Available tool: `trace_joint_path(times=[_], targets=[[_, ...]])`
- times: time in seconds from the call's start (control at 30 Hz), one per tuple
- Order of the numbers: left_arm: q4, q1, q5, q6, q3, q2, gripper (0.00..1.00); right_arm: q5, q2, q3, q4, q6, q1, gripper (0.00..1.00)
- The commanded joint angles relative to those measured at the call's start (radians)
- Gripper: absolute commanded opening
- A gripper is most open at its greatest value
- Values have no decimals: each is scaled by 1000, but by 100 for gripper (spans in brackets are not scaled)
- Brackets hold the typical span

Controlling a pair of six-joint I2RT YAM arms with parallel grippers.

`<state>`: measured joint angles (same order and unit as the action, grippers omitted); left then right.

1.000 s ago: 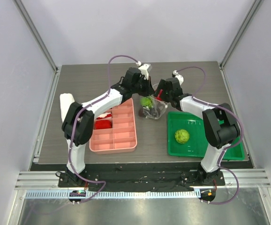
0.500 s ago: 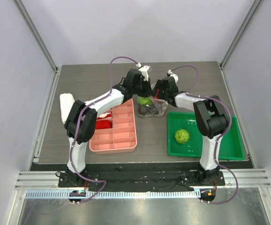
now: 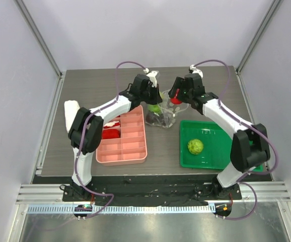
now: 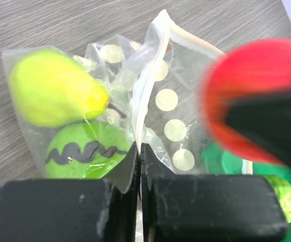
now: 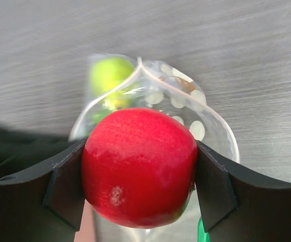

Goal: Open the zip-top bag and remove the fake food

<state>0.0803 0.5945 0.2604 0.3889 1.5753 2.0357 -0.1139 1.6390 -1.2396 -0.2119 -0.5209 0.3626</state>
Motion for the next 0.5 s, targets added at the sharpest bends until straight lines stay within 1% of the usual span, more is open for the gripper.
trace_joint_path(times=[0.0,0.1,0.13,0.2,0.23,0.3,0.33,0.37,0.4,0.43,0.47], targets=[[-27,-9,16,11,-6,-75,0,7,-181,41,-101,18,-1,31],[-25,-9,11,10,-14,-89,0,-87,-298,104,-158,27,-1,31],[-25,-9,11,10,-20,-94,0,-114,-376,167,-171,22,-2,31],[-34,-9,20,18,-31,-103,0,-171,-450,238,-201,-17,-1,32],[-49,-9,25,22,-34,-109,0,-176,-512,309,-208,-34,-2,33],[-59,-7,48,39,-38,-112,0,-181,-582,385,-210,-83,-2,33],[-65,-7,56,42,-40,-115,0,-194,-611,460,-210,-96,-4,34],[-66,-7,57,47,-40,-117,0,-219,-674,498,-210,-117,-7,34],[-66,-5,57,47,-40,-120,0,-248,-701,537,-205,-166,-11,34],[-65,-5,57,48,-41,-121,0,-298,-729,605,-202,-189,-17,35],[-66,-5,57,48,-43,-127,0,-311,-758,632,-196,-203,-34,35]])
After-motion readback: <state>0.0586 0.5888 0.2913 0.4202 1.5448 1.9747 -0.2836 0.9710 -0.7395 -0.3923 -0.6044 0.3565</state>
